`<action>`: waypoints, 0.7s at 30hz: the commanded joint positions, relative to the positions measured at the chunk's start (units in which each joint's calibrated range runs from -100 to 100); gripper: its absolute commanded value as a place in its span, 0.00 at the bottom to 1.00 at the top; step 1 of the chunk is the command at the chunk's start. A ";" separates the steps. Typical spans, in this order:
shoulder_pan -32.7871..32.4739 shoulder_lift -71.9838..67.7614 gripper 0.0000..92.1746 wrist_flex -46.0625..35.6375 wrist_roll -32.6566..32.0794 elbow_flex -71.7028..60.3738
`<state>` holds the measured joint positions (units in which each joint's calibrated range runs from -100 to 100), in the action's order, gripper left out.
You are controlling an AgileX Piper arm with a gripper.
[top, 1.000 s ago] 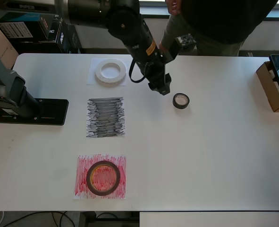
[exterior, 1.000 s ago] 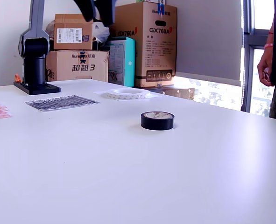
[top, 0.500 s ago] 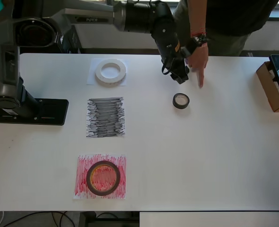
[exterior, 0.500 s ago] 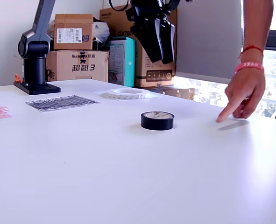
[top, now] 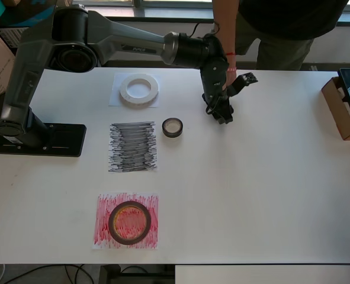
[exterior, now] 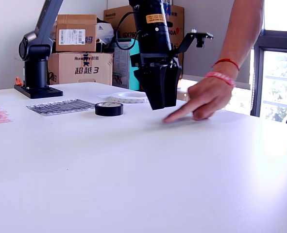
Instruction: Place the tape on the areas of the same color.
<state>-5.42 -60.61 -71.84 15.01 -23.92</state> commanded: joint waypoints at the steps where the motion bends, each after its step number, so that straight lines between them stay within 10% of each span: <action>1: 0.35 1.58 0.65 -1.60 0.46 0.16; 21: 2.01 34.70 0.65 -1.26 7.83 41.77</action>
<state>-3.01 -33.64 -73.86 21.94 -1.14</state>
